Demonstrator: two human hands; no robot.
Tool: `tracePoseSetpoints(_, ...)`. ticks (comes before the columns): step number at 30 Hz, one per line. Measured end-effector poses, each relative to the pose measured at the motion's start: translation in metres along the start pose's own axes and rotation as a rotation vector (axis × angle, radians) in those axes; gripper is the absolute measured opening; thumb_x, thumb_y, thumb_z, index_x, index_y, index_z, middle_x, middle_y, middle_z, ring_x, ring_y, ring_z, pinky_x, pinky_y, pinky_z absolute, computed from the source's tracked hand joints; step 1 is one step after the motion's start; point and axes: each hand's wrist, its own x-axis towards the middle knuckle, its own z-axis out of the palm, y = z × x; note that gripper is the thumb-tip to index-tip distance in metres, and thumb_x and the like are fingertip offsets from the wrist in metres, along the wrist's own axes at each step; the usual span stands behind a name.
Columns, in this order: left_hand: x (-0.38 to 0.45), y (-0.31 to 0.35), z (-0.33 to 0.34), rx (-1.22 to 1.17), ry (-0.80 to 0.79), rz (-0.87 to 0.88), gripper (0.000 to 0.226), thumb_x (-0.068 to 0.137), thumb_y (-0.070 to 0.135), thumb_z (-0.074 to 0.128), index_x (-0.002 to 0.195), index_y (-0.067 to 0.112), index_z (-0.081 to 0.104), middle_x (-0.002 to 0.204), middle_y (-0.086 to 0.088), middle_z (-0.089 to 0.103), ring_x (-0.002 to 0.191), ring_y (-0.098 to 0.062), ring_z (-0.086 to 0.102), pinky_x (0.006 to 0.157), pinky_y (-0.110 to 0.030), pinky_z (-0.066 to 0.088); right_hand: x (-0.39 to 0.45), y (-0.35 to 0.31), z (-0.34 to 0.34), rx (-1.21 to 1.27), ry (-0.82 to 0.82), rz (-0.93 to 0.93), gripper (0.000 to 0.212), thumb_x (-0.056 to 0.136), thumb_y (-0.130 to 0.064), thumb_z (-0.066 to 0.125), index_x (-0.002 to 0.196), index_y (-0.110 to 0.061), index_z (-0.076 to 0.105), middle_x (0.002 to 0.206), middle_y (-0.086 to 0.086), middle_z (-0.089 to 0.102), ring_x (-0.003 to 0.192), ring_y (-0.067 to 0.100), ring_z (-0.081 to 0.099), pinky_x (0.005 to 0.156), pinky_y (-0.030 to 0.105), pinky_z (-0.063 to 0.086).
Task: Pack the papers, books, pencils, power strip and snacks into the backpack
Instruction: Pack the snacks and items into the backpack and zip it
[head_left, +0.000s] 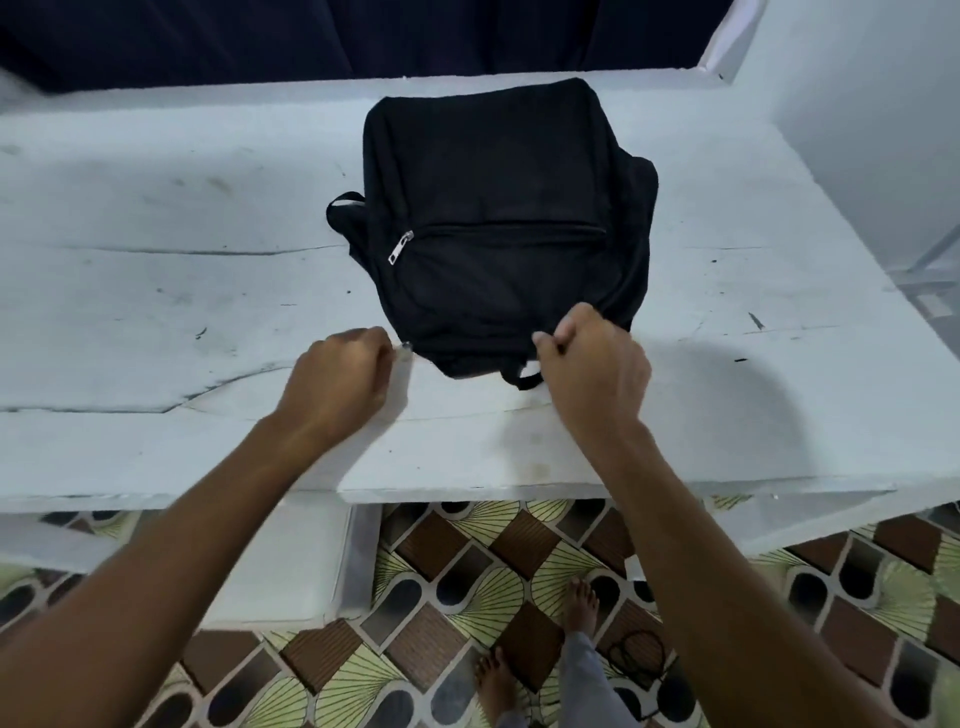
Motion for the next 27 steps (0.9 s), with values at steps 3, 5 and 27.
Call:
tracePoseSetpoints(3, -0.005, -0.001, 0.009, 0.038, 0.016, 0.043, 0.017, 0.091, 0.014, 0.054, 0.08, 0.002, 0.058, 0.074, -0.016, 0.064, 0.059, -0.04, 0.058, 0.052, -0.04, 0.045, -0.014, -0.027, 0.021, 0.0, 0.024, -0.431, 0.037, 0.067, -0.02, 0.076, 0.101, -0.01, 0.065, 0.09, 0.007, 0.06, 0.086, 0.026, 0.054, 0.068, 0.035, 0.044)
tracePoseSetpoints(5, -0.005, -0.004, 0.012, 0.091, 0.046, 0.048, 0.023, 0.088, 0.02, 0.047, 0.075, 0.004, 0.056, 0.068, -0.014, 0.063, 0.052, -0.039, 0.056, 0.047, -0.036, 0.043, -0.018, -0.03, 0.045, -0.12, 0.001, -0.526, 0.046, 0.059, -0.016, 0.078, 0.103, -0.007, 0.068, 0.089, 0.01, 0.062, 0.081, 0.03, 0.058, 0.068, 0.038, 0.046)
tracePoseSetpoints(27, 0.105, -0.061, -0.012, 0.299, -0.011, -0.132, 0.041, 0.081, 0.015, 0.06, 0.121, 0.01, 0.052, 0.112, -0.017, 0.062, 0.095, -0.042, 0.061, 0.074, -0.044, 0.048, 0.002, 0.0, 0.032, -0.037, -0.187, -0.897, 0.038, 0.07, -0.007, 0.051, 0.103, -0.01, 0.07, 0.091, 0.004, 0.065, 0.081, 0.022, 0.059, 0.07, 0.031, 0.046)
